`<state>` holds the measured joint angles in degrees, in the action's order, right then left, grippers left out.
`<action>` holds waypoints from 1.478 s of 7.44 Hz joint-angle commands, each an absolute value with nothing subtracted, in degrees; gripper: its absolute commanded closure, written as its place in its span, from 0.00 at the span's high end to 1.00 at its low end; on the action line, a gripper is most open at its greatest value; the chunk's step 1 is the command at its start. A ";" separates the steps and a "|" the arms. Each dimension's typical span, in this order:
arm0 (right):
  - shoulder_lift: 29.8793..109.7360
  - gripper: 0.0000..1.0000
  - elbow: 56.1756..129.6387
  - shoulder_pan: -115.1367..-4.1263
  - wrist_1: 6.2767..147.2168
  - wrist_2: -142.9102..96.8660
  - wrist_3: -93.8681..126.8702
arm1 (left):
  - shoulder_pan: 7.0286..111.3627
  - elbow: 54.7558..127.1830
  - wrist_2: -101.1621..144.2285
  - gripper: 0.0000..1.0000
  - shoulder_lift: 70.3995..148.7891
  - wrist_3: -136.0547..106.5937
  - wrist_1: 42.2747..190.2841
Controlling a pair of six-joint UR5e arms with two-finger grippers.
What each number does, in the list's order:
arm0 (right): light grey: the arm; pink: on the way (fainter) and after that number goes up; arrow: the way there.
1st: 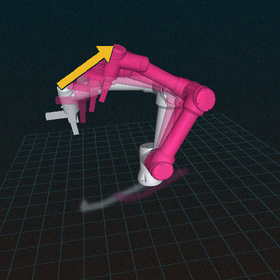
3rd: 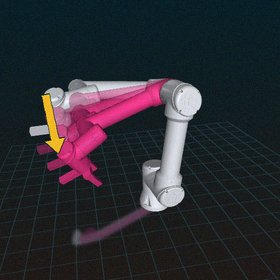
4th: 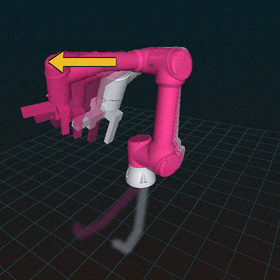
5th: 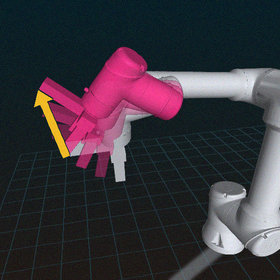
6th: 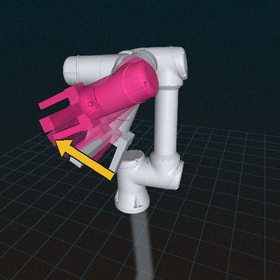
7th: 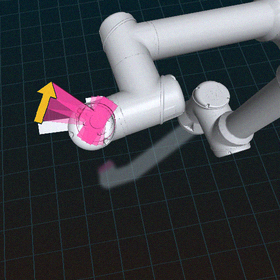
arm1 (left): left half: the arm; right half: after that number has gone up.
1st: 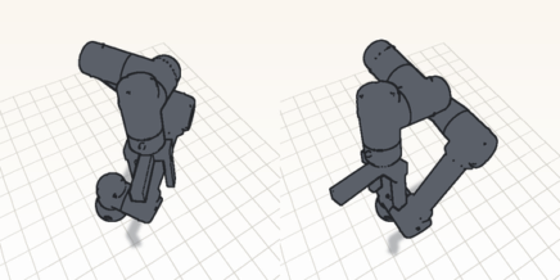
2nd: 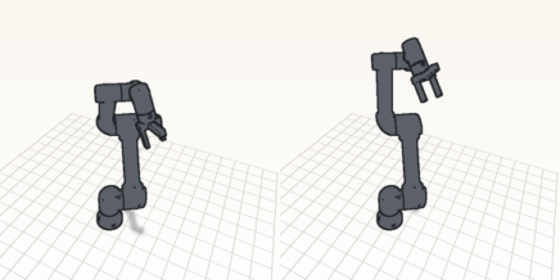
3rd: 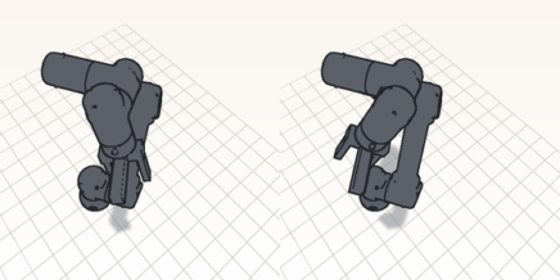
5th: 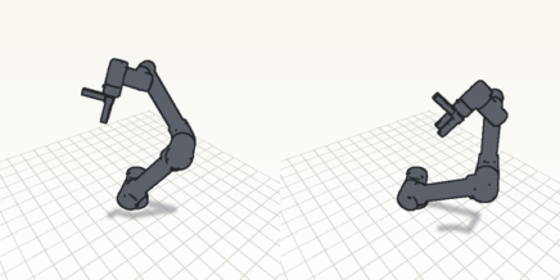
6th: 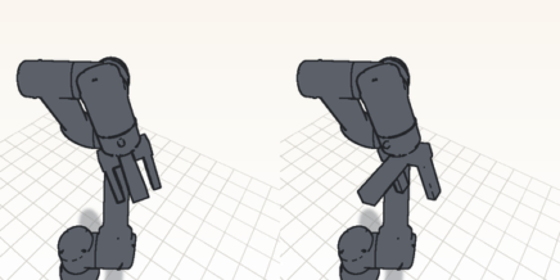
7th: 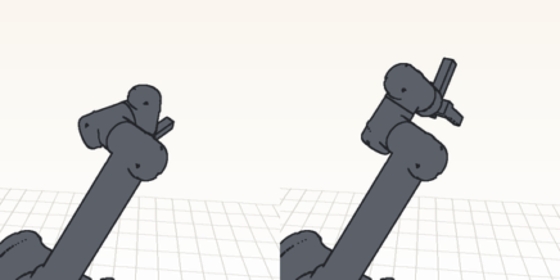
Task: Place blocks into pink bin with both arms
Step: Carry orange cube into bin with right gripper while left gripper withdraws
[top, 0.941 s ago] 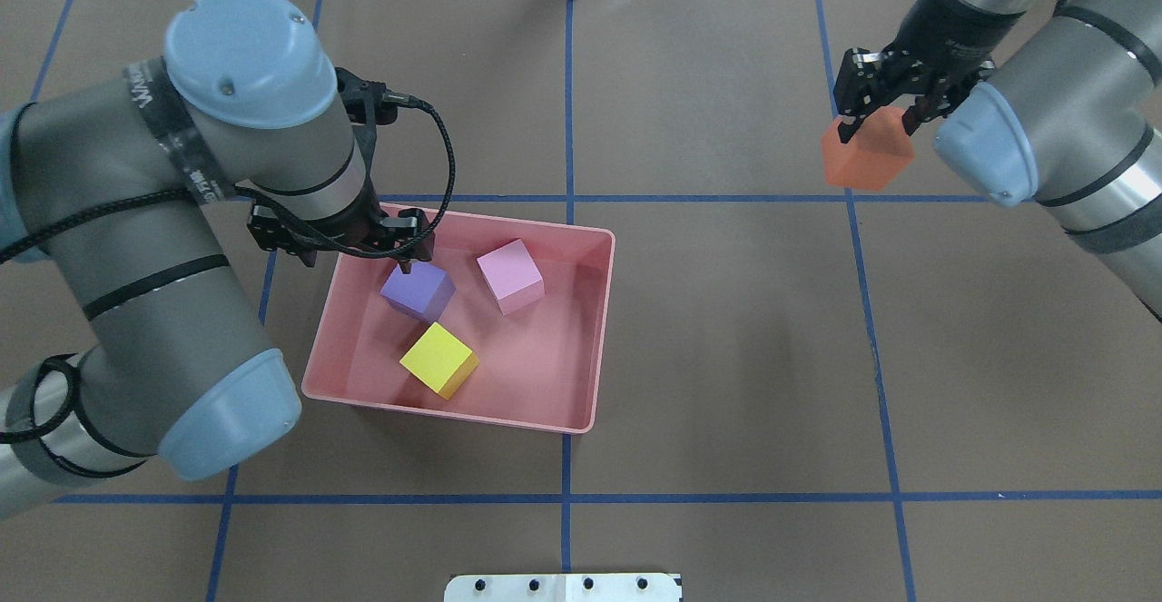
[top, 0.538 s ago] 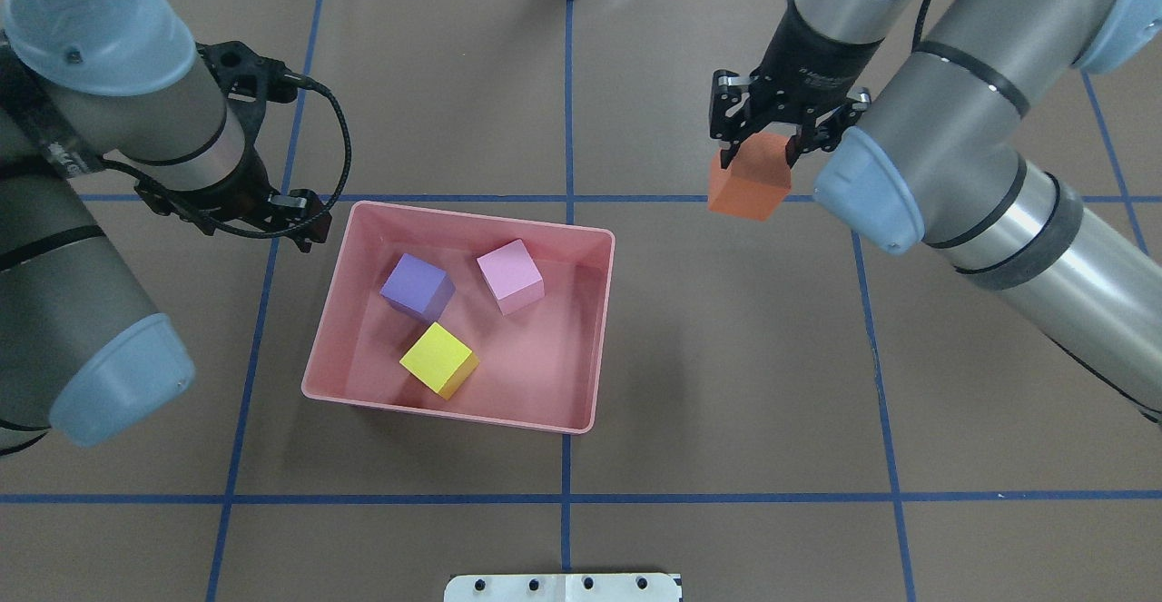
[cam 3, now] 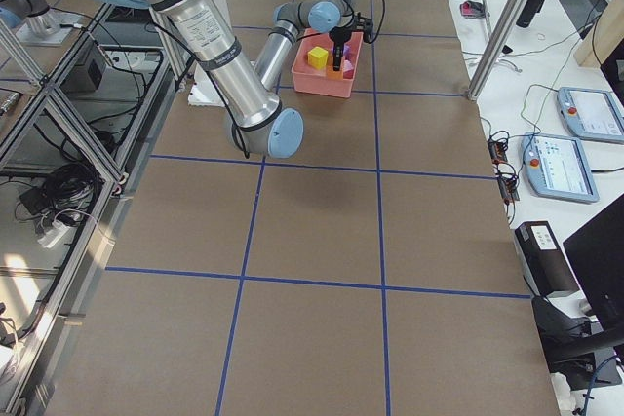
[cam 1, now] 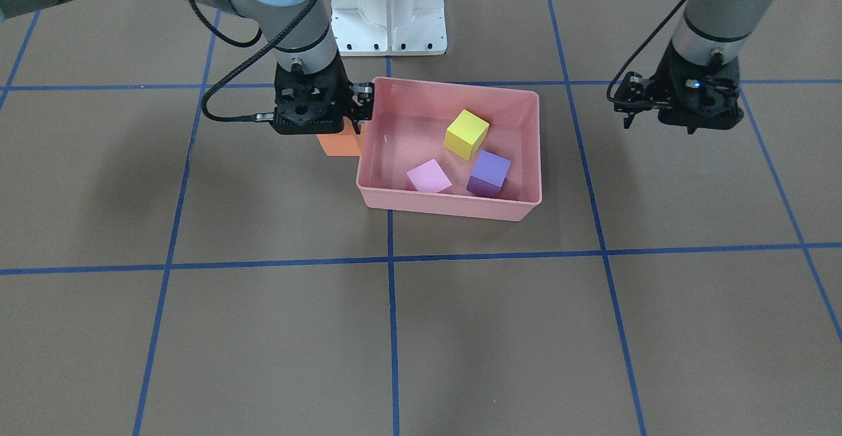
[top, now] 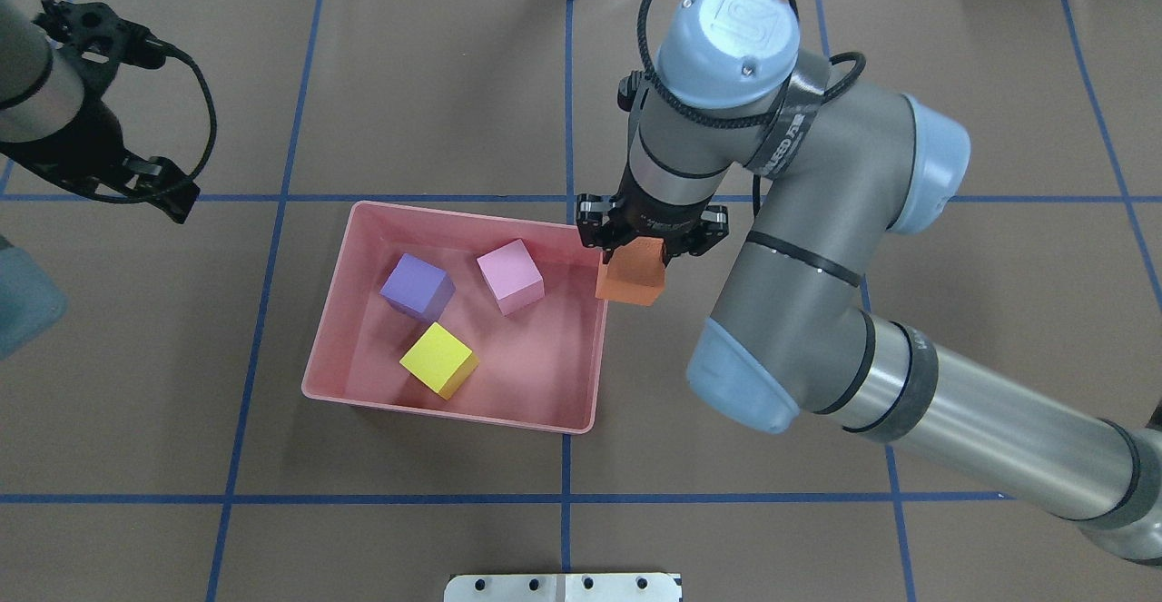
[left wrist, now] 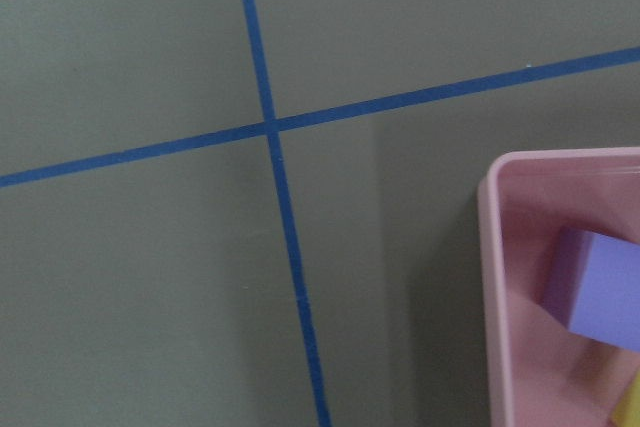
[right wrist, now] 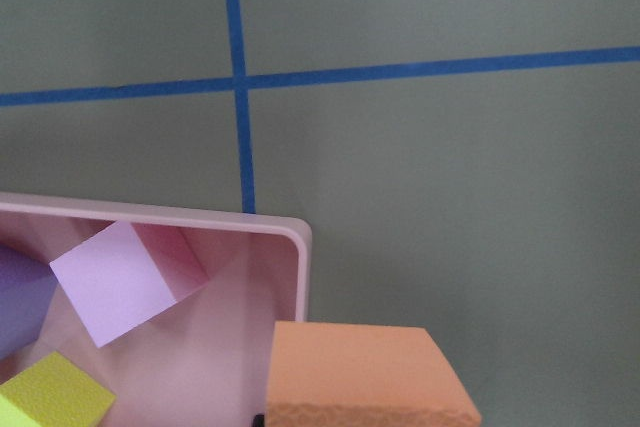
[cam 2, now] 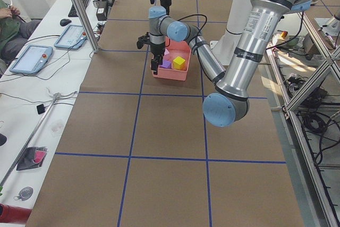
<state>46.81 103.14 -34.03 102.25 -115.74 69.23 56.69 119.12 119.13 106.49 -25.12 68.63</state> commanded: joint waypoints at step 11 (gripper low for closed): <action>41.93 1.00 100.46 -26.80 97.21 -109.69 82.18 | 60.64 118.48 121.02 1.00 100.81 -20.74 74.36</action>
